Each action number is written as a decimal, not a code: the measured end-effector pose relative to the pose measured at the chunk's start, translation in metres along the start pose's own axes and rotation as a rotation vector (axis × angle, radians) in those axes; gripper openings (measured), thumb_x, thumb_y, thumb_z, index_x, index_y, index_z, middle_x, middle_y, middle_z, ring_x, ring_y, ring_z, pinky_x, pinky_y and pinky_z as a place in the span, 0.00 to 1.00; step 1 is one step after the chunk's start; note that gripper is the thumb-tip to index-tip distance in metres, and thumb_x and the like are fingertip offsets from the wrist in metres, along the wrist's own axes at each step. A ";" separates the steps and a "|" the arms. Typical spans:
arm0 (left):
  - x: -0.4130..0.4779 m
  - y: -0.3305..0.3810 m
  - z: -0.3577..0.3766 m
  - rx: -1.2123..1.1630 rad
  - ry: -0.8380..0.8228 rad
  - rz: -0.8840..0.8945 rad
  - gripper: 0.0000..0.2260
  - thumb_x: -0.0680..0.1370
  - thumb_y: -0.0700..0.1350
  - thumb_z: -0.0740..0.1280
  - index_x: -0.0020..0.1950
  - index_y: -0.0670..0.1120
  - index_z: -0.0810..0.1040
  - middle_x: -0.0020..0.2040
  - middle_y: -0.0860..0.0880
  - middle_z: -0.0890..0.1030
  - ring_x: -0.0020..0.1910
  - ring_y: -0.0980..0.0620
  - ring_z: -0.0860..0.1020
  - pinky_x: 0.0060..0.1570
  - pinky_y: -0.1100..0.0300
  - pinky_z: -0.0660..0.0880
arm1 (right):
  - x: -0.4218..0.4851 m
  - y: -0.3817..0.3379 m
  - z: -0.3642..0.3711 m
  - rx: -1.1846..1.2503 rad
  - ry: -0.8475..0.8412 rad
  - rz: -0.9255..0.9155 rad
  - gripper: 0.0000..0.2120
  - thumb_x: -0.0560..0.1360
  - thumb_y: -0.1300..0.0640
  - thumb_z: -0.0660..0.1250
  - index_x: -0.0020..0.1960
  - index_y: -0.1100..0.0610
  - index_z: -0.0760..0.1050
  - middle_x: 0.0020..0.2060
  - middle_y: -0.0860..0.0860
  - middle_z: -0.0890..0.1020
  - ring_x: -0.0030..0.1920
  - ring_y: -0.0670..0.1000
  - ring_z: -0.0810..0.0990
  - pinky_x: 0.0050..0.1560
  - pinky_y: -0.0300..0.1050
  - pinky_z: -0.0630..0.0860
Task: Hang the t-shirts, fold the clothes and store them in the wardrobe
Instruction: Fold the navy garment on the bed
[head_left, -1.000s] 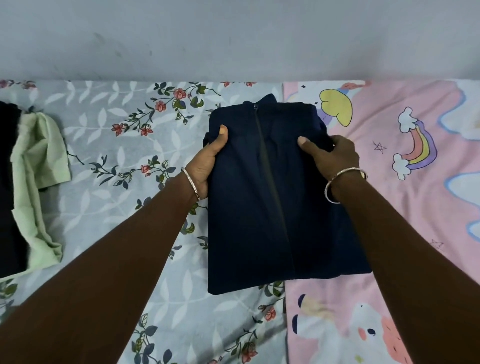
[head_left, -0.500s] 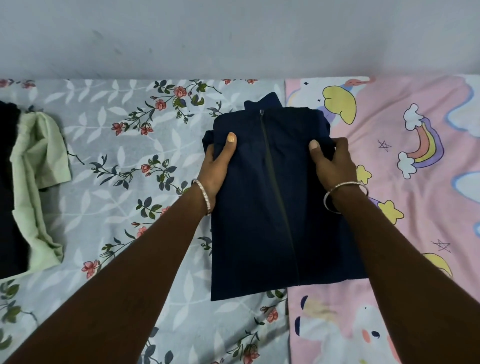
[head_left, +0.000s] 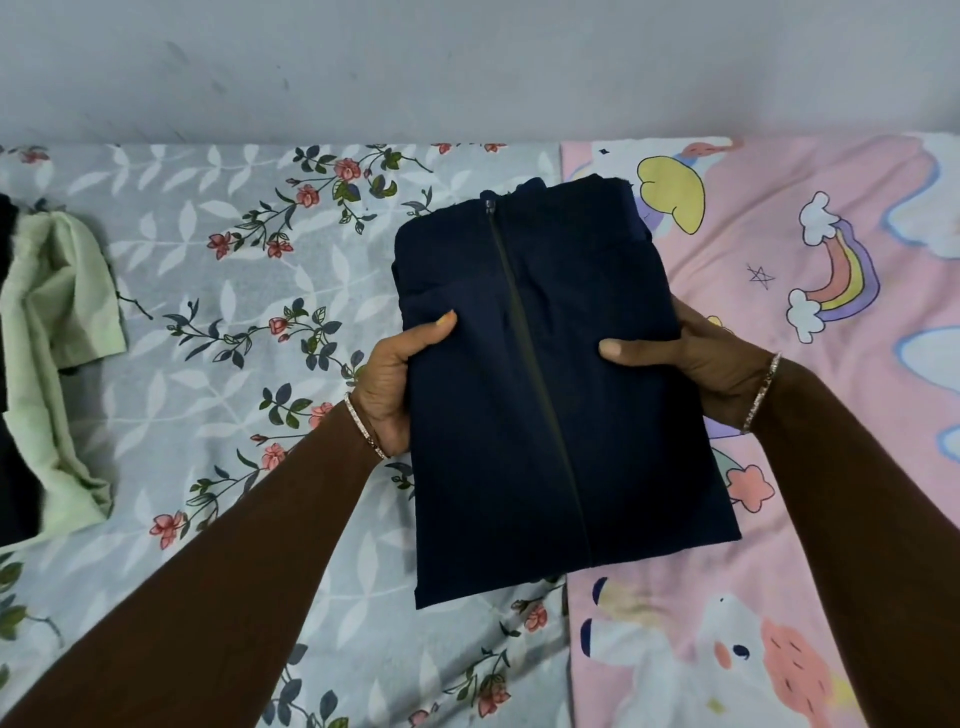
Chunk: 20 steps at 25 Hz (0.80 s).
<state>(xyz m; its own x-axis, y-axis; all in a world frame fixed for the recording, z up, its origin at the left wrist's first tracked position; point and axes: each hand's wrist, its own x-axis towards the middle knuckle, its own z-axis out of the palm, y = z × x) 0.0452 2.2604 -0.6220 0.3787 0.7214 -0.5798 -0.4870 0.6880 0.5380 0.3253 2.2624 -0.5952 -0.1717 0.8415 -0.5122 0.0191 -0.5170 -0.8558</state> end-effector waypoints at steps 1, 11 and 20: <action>-0.001 0.000 0.001 0.006 0.005 -0.009 0.13 0.73 0.47 0.69 0.55 0.44 0.85 0.56 0.43 0.84 0.52 0.45 0.83 0.53 0.50 0.80 | 0.000 0.001 0.000 0.011 0.005 -0.016 0.31 0.68 0.62 0.74 0.69 0.49 0.73 0.60 0.49 0.84 0.58 0.53 0.84 0.55 0.49 0.82; -0.016 -0.004 0.002 0.147 0.043 -0.156 0.20 0.73 0.53 0.69 0.62 0.44 0.82 0.59 0.43 0.83 0.54 0.45 0.83 0.58 0.49 0.77 | -0.019 0.028 0.006 0.034 0.147 -0.110 0.28 0.71 0.58 0.73 0.69 0.47 0.72 0.60 0.46 0.83 0.59 0.50 0.82 0.57 0.47 0.81; 0.019 0.018 0.012 0.420 0.229 0.294 0.16 0.79 0.53 0.68 0.62 0.45 0.80 0.57 0.48 0.84 0.57 0.50 0.82 0.59 0.54 0.79 | 0.023 0.013 -0.009 -0.046 0.240 -0.237 0.22 0.81 0.59 0.66 0.74 0.53 0.69 0.66 0.49 0.79 0.65 0.51 0.78 0.65 0.49 0.76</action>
<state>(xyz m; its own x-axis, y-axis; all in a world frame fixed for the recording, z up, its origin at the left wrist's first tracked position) 0.0531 2.2877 -0.6155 0.0712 0.8843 -0.4614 -0.1729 0.4665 0.8675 0.3301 2.2766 -0.6183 0.0601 0.9531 -0.2965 0.0513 -0.2996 -0.9527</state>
